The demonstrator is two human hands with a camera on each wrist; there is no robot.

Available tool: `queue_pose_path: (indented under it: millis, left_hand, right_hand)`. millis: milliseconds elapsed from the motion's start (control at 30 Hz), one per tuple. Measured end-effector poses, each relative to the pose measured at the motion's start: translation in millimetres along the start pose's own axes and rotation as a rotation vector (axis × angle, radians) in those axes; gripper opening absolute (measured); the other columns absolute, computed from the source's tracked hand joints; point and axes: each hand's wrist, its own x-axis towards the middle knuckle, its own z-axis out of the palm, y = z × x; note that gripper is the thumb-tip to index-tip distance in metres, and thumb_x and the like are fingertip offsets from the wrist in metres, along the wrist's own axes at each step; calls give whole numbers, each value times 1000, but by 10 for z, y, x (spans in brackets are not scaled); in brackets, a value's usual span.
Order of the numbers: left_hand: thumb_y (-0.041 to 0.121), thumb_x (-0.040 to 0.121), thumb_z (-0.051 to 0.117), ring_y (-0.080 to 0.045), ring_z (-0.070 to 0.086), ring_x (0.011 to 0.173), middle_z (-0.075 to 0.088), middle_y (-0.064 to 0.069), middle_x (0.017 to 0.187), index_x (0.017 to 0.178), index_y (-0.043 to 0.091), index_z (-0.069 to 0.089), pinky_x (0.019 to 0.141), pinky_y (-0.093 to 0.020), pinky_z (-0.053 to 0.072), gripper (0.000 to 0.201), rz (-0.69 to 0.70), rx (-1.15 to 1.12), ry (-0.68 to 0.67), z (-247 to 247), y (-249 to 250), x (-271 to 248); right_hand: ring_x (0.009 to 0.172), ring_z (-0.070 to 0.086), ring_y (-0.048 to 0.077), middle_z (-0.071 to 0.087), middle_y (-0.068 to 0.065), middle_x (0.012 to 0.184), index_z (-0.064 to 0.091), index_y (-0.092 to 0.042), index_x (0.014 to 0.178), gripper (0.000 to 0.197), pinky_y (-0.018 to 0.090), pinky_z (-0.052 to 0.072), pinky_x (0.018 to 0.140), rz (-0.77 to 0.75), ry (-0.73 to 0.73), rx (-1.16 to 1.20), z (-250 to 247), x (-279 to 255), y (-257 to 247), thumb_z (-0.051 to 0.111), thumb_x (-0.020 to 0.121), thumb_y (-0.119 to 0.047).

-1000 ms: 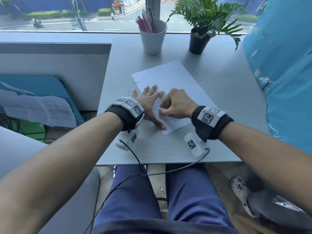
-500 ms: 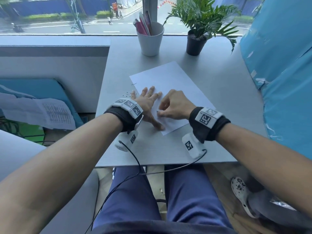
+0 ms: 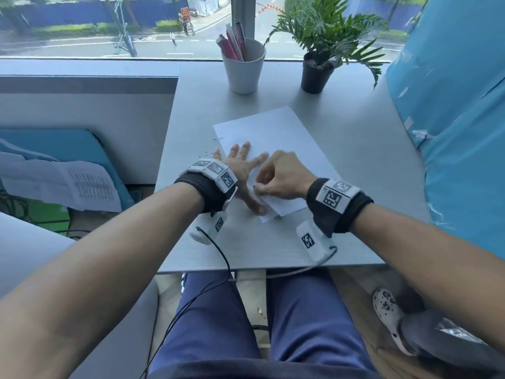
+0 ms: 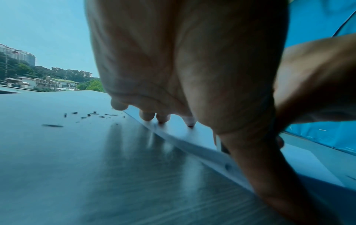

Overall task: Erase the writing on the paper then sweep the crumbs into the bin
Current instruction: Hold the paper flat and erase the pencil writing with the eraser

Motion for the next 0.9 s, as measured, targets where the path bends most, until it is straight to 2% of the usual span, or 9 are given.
queue_pose_path:
  millis: [67,167,300,400,433,533,700,800,900]
  left_hand:
    - [80,38,82,-31,-20,150,-28,-8,161,151,48,-18,115,-62,-11,155,-15,42,-5,-33,35,22]
    - [80,35,82,-33,-18,150,-27,-10,162,151,47,-19,114,-64,-10,157,-46,89,-16,-74,99,45]
    - [79,34,83,-33,-21,149,-29,-11,161,151,44,-22,114,-66,-11,161,-51,91,-30,-67,78,70]
    - [78,34,84,-33,-19,150,-26,-10,162,151,46,-18,114,-65,-12,159,-51,83,-22,-76,94,59]
    - [78,34,84,-33,-19,150,-26,-10,162,152,45,-18,114,-65,-12,159,-55,90,-25,-82,98,57]
    - [78,34,84,-34,-20,149,-28,-10,161,151,43,-21,113,-66,-11,161,-62,108,-37,-82,87,73]
    - [77,35,85,-34,-19,150,-26,-10,162,152,45,-19,114,-67,-11,160,-52,97,-20,-80,92,56]
    - [79,30,85,-35,-21,149,-29,-12,161,150,44,-22,112,-68,-12,165,-56,117,-29,-68,87,85]
    - [78,30,85,-34,-21,149,-28,-11,161,150,45,-21,112,-67,-13,164,-47,107,-32,-80,101,84]
  right_hand:
    - [57,58,-7,67,-11,65,78,-16,75,11,3,39,53,54,18,10,-72,66,71,81,70,-26]
    - [69,64,6,74,-1,75,79,-14,79,16,13,46,64,139,144,39,-170,152,152,80,70,-27]
    - [59,55,-4,67,-8,70,79,-14,78,11,2,39,54,7,10,-9,-9,28,47,79,73,-23]
    - [57,55,-3,68,-6,65,79,-15,77,11,-1,35,49,114,132,64,-139,133,156,80,70,-24]
    - [54,54,-4,65,-9,62,78,-15,76,10,1,35,49,100,135,48,-115,132,133,79,70,-23]
    - [53,52,-5,59,-16,61,77,-14,73,7,6,36,52,-31,-27,-31,18,14,5,77,72,-20]
    - [62,60,4,71,-3,70,78,-15,77,12,4,39,53,92,111,18,-122,113,133,79,70,-25]
    - [59,56,-2,67,-7,68,77,-15,74,7,3,39,52,-41,-68,-41,22,-41,6,79,73,-22]
    - [59,56,-3,70,-6,70,79,-16,78,13,4,37,53,90,62,40,-140,91,132,81,71,-26]
